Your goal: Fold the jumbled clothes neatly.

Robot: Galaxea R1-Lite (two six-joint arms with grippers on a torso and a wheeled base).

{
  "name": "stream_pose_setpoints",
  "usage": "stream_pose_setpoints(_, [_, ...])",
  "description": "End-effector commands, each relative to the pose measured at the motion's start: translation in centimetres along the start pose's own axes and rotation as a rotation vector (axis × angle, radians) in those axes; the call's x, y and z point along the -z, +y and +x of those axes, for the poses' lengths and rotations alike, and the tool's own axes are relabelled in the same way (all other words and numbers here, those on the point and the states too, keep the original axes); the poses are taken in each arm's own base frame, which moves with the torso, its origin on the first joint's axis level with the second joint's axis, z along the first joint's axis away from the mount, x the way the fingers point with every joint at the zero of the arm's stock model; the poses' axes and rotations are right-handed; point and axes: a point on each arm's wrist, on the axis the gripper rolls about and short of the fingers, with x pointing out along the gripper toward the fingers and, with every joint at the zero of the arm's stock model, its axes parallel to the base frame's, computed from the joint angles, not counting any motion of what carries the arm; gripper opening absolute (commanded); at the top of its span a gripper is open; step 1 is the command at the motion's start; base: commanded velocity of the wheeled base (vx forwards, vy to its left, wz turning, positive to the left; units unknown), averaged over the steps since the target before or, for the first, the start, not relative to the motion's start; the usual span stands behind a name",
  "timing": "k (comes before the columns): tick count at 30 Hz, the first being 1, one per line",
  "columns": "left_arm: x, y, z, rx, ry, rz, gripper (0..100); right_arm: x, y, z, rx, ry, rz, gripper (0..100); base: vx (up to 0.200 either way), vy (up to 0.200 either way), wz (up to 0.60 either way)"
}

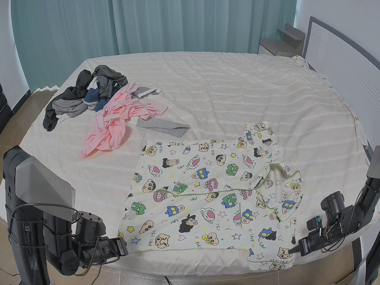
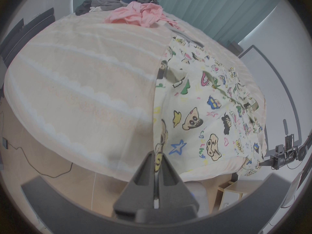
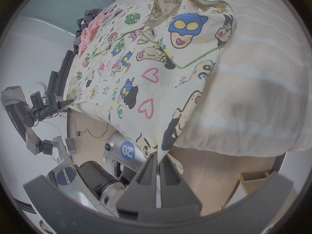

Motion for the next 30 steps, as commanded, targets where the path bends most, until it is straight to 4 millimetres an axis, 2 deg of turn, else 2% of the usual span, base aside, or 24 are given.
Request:
stream_pose_setpoints(1, [-0.2,-0.2,-0.1,0.018,-0.028,-0.003,0,-0.4,0.1,-0.5,0.003,-0.033,-0.007,0,0.000,0.000,0.00])
stream_pose_setpoints(13, [-1.5,-1.0,-0.2,0.091,-0.156,-0.039,0,-2.0,0.6,-2.0,-0.034,-0.141,-0.044,0,0.000,0.000,0.00])
stream_pose_setpoints(16, [-1.8,-1.0,0.0,0.092,-0.170,-0.043,0,-2.6,0.7,-2.3,-0.049,-0.169,-0.050,0,0.000,0.000,0.00])
stream_pose_setpoints(20, [-3.3,-2.0,-0.2,0.134,-0.257,-0.080,0,-4.5,0.6,-2.9,-0.060,-0.236,0.007,0,0.000,0.000,0.00])
stream_pose_setpoints(30, [-4.4,-2.7,0.3,0.166,-0.302,-0.081,0,-6.0,0.0,-3.2,-0.051,-0.286,0.010,0,0.000,0.000,0.00])
